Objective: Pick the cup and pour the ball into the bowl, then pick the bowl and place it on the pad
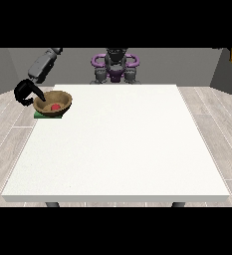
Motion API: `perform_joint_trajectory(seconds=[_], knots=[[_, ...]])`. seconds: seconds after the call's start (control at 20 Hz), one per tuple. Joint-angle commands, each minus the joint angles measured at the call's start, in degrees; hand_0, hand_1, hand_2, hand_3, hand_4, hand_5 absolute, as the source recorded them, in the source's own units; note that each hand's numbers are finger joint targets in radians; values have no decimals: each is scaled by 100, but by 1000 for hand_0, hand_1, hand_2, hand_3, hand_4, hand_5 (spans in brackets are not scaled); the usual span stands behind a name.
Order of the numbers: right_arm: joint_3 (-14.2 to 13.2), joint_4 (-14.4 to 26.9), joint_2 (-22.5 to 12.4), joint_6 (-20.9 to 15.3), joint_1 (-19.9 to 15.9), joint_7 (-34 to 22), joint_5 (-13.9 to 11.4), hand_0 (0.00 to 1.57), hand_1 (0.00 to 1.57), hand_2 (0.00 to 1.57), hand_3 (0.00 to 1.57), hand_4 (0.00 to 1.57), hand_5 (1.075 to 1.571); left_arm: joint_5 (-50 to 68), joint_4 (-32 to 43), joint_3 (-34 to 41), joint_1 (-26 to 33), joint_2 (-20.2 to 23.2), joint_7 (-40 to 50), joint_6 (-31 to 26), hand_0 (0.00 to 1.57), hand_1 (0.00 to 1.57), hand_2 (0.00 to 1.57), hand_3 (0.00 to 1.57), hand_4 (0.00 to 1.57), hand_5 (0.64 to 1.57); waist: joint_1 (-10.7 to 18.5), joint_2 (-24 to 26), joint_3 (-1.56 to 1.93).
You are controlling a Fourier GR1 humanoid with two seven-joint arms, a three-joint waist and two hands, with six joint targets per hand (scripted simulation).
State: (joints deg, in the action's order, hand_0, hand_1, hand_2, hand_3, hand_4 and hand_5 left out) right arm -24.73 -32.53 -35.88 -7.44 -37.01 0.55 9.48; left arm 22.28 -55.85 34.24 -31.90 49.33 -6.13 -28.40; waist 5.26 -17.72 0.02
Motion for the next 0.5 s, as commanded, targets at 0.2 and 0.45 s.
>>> perform_joint_trajectory(seconds=[0.2,0.45], knots=[[371,307,-100,138,-236,-174,-350,0,0,0,0,0,1400,171,-440,-252,-32,-257,388,150,0,0,0,0,1190,1569,154,310,4],[628,18,-564,808,-443,-984,-424,0,0,0,0,200,1375,-153,-185,-445,218,-496,361,419,0,0,0,0,1190,1569,-231,1012,-7]])
